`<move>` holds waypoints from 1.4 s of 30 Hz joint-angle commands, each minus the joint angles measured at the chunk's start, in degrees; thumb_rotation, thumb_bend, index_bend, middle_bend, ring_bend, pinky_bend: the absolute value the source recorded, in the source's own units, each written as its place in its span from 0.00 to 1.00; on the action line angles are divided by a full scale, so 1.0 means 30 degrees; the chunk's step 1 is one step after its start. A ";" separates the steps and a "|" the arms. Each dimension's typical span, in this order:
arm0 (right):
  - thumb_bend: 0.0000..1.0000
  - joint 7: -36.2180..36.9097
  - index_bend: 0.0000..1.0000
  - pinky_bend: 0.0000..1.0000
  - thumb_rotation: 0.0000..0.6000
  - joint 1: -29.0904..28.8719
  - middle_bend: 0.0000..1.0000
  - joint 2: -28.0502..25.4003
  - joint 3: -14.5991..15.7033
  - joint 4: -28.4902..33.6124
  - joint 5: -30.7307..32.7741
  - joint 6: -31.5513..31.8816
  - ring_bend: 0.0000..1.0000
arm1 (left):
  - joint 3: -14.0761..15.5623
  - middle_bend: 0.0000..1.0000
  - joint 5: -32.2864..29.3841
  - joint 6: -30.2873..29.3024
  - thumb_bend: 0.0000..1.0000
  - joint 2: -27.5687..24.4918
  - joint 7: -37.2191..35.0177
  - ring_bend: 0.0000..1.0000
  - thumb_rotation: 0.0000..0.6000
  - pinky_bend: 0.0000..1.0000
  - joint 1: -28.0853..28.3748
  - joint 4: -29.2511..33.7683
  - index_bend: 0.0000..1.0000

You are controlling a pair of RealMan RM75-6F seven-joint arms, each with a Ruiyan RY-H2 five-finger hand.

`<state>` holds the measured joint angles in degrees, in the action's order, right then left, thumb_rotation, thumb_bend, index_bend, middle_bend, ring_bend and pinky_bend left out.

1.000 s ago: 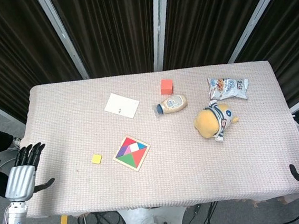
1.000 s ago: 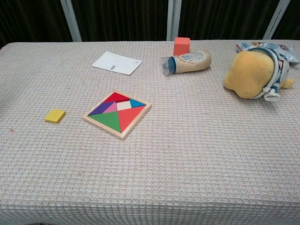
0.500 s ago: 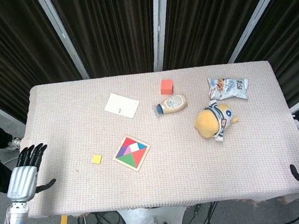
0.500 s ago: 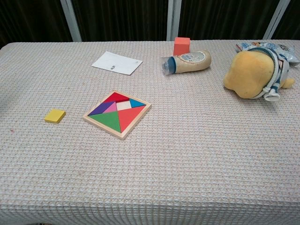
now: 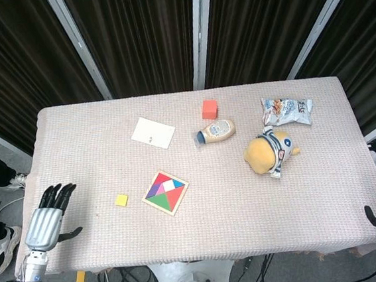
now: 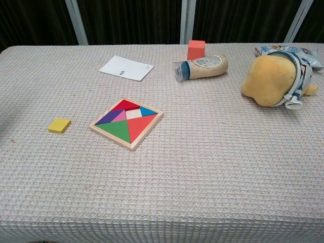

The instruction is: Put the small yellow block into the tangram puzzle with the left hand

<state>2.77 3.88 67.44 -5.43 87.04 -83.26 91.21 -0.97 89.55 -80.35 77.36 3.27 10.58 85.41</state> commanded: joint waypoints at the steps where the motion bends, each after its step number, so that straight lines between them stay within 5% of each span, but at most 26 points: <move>1: 0.21 -0.0024 0.00 0.00 1.00 -0.0038 0.00 -0.0078 -0.0032 0.0049 -0.0003 -0.0014 0.00 | -0.0014 0.09 0.0248 0.0521 0.11 0.0312 -0.0505 0.00 1.00 0.00 0.0488 -0.0429 0.06; 20: 0.21 -0.0595 0.00 0.00 1.00 -0.0326 0.00 -0.0814 0.0017 0.1043 0.0017 -0.0491 0.00 | -0.0737 0.02 -0.2034 0.6194 0.12 0.0554 -0.0422 0.00 1.00 0.00 0.3790 -0.0403 0.06; 42: 0.21 -0.0558 0.00 0.00 1.00 -0.0517 0.00 -0.1114 -0.0170 0.1418 0.0481 -0.0750 0.00 | -0.0961 0.02 -0.2796 0.8136 0.12 0.1734 -0.1356 0.00 1.00 0.00 0.5765 -0.1649 0.25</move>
<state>1.10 2.34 64.10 -5.94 91.29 -81.81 88.96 -3.90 81.21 -56.07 82.29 -0.89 27.66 80.76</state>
